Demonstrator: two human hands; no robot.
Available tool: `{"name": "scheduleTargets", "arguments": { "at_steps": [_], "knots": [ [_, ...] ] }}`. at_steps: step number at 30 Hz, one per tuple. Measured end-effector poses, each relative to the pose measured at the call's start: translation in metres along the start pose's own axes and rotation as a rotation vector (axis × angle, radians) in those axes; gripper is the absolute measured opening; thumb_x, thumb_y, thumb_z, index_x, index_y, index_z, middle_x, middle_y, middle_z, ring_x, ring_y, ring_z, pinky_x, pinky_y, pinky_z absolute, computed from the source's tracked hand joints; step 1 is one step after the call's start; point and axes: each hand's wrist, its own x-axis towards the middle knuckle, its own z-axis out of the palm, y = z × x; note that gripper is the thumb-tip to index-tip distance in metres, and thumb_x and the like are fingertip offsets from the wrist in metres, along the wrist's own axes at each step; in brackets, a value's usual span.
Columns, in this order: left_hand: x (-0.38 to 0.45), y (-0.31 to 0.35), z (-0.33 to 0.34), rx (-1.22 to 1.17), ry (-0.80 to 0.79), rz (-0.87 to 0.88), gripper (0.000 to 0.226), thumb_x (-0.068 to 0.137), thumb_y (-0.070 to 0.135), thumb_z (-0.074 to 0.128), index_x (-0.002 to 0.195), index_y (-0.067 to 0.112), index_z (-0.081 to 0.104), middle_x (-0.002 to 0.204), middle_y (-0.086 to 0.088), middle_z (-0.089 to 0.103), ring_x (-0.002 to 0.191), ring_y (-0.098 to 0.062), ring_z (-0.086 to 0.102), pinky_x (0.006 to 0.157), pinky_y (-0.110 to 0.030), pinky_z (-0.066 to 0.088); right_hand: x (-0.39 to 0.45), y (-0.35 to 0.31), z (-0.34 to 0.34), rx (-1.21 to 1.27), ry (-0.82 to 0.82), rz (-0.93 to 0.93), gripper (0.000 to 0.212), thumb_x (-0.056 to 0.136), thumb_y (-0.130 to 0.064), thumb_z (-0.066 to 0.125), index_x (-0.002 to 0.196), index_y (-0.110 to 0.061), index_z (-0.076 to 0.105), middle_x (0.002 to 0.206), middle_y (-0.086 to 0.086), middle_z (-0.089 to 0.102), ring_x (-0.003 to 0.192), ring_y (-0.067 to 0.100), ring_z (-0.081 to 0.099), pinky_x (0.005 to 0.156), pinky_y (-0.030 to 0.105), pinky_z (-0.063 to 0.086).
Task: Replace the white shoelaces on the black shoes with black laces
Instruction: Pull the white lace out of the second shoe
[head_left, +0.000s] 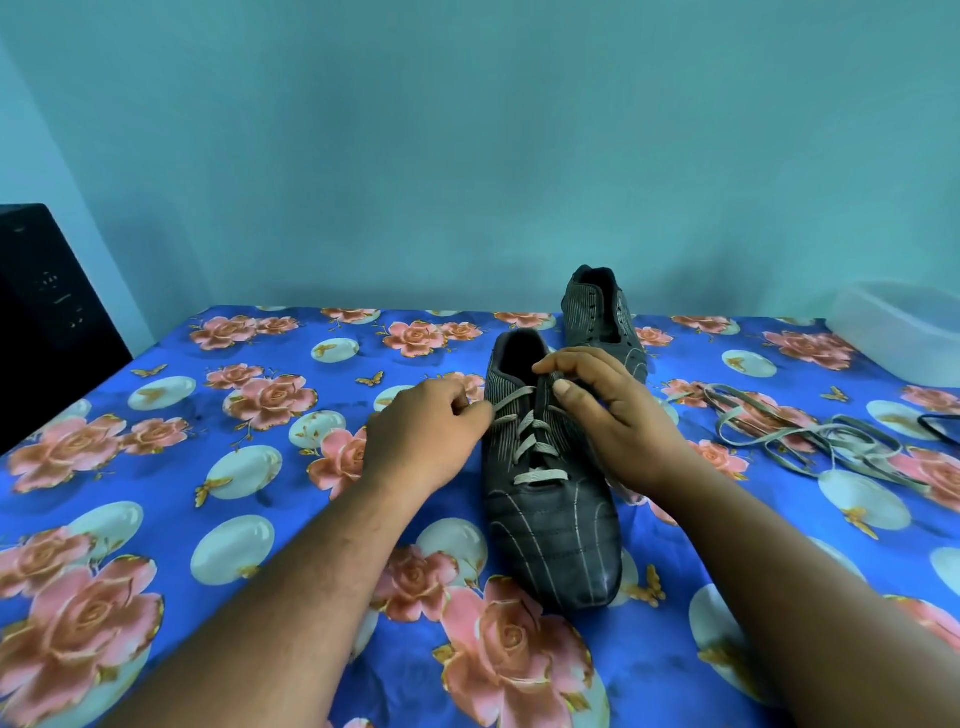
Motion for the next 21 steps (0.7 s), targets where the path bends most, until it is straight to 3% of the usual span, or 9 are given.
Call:
{"name": "scheduleTargets", "arguments": {
  "at_steps": [3, 6, 8, 10, 12, 15, 18, 21],
  "knots": [
    [0.001, -0.003, 0.001, -0.143, -0.021, 0.020, 0.028, 0.098, 0.048, 0.047, 0.083, 0.026, 0.056, 0.070, 0.010, 0.062, 0.079, -0.021, 0.066, 0.084, -0.043, 0.052, -0.001, 0.001, -0.001, -0.003, -0.005, 0.013, 0.027, 0.099, -0.030, 0.051, 0.121, -0.027, 0.067, 0.123, -0.019, 0.060, 0.123, 0.001, 0.053, 0.103, 0.020, 0.039],
    [-0.001, 0.000, 0.005, -0.340, 0.009, 0.276, 0.032, 0.095, 0.058, 0.046, 0.094, 0.030, 0.061, 0.080, 0.015, 0.060, 0.081, -0.014, 0.058, 0.078, -0.043, 0.052, -0.001, 0.001, -0.002, -0.002, -0.006, 0.019, 0.027, 0.099, -0.032, 0.051, 0.122, -0.028, 0.067, 0.123, -0.018, 0.059, 0.123, 0.001, 0.053, 0.104, 0.022, 0.040],
    [-0.001, 0.003, 0.009, -0.307, 0.054, 0.396, 0.040, 0.095, 0.063, 0.045, 0.089, 0.027, 0.061, 0.080, 0.014, 0.059, 0.081, -0.016, 0.056, 0.073, -0.040, 0.048, 0.000, 0.001, -0.001, -0.015, -0.003, 0.006, 0.027, 0.099, -0.031, 0.052, 0.121, -0.027, 0.067, 0.123, -0.016, 0.060, 0.123, 0.004, 0.054, 0.105, 0.026, 0.042],
    [0.000, 0.004, 0.011, -0.274, 0.097, 0.420, 0.030, 0.096, 0.058, 0.048, 0.080, 0.034, 0.055, 0.072, 0.018, 0.053, 0.076, -0.017, 0.052, 0.068, -0.039, 0.044, 0.000, 0.001, -0.001, -0.018, 0.000, -0.005, 0.027, 0.099, -0.031, 0.052, 0.121, -0.026, 0.067, 0.123, -0.014, 0.061, 0.123, 0.005, 0.054, 0.106, 0.028, 0.042],
    [0.001, 0.003, 0.011, -0.220, 0.110, 0.383, 0.030, 0.099, 0.046, 0.053, 0.071, 0.035, 0.049, 0.064, 0.016, 0.050, 0.071, -0.019, 0.048, 0.065, -0.037, 0.039, 0.000, 0.001, -0.001, -0.019, -0.003, -0.009, 0.027, 0.099, -0.032, 0.052, 0.121, -0.027, 0.067, 0.124, -0.015, 0.061, 0.124, 0.006, 0.054, 0.107, 0.030, 0.042],
    [0.003, -0.002, 0.006, 0.006, 0.051, 0.182, 0.033, 0.099, 0.036, 0.054, 0.072, 0.017, 0.051, 0.066, 0.002, 0.057, 0.076, -0.031, 0.054, 0.071, -0.040, 0.045, 0.000, 0.001, 0.000, -0.014, -0.007, -0.004, 0.027, 0.100, -0.032, 0.052, 0.121, -0.028, 0.067, 0.124, -0.017, 0.060, 0.125, 0.004, 0.053, 0.107, 0.029, 0.041],
    [0.005, -0.011, 0.000, 0.198, -0.056, 0.003, 0.033, 0.095, 0.038, 0.051, 0.071, 0.016, 0.049, 0.075, 0.000, 0.062, 0.084, -0.032, 0.057, 0.075, -0.037, 0.042, 0.000, 0.001, 0.001, -0.005, -0.007, -0.001, 0.026, 0.100, -0.032, 0.052, 0.121, -0.028, 0.067, 0.124, -0.018, 0.060, 0.125, 0.004, 0.053, 0.107, 0.027, 0.041],
    [0.007, -0.016, 0.002, 0.182, -0.069, -0.006, 0.034, 0.099, 0.045, 0.044, 0.078, 0.020, 0.052, 0.083, 0.004, 0.067, 0.090, -0.029, 0.061, 0.080, -0.039, 0.044, -0.001, 0.001, 0.001, -0.010, -0.011, -0.003, 0.027, 0.099, -0.033, 0.053, 0.122, -0.028, 0.066, 0.124, -0.017, 0.060, 0.124, 0.001, 0.053, 0.105, 0.021, 0.039]
  ]
}}
